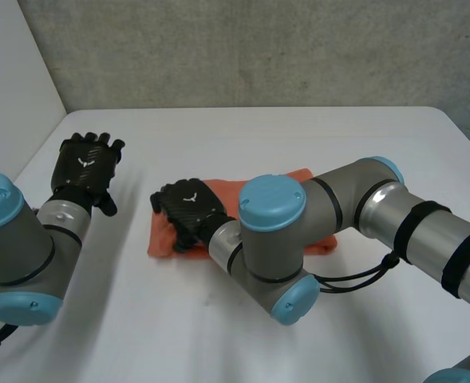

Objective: Fold the laundry

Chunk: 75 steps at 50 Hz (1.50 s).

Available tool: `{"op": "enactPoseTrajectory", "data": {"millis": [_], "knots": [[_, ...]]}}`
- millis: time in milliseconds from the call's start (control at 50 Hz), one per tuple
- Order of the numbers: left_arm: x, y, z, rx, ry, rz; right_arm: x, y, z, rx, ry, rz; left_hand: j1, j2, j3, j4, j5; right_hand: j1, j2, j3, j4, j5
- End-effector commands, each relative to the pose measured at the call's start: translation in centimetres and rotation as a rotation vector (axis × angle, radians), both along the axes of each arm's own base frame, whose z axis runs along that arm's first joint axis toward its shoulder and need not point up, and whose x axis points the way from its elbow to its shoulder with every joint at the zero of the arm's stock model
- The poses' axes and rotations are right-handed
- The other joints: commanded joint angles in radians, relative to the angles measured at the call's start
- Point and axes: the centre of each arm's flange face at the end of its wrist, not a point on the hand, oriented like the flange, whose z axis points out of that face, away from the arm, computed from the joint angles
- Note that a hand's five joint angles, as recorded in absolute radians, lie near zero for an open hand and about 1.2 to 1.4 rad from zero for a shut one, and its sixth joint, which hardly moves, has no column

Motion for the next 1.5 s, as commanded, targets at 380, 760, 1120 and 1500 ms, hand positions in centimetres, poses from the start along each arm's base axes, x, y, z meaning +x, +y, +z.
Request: {"op": "enactPoseTrajectory", "data": {"millis": [380,760,1120,1500], "knots": [[-7.4,6.2,0.9,-0.022,0.007,-0.263,-16.3,-6.0,2.4,0.069,0.225,-0.420,-0.039,-0.025,-0.054,-0.021,-0.024,-0.016,-0.086,-0.098,-0.095,-0.101],[-9.5,3.4,-3.6,0.094,-0.044,-0.270,-18.5,-7.4,-3.2,-0.001,0.304,-0.440,-0.030,-0.017,-0.046,-0.013,-0.015,0.908,0.837,0.826,0.829,0.823],[-6.3,5.6,-3.5,0.187,-0.086,-0.217,-14.0,-7.9,6.6,-0.416,0.290,-0.363,-0.036,-0.023,-0.051,-0.018,-0.021,0.908,0.837,0.826,0.829,0.823],[-0.1,1.3,1.9,0.062,-0.011,0.081,-0.8,4.8,-1.0,-0.391,0.281,0.202,-0.047,-0.034,-0.063,-0.030,-0.033,0.908,0.837,0.826,0.829,0.823]]}}
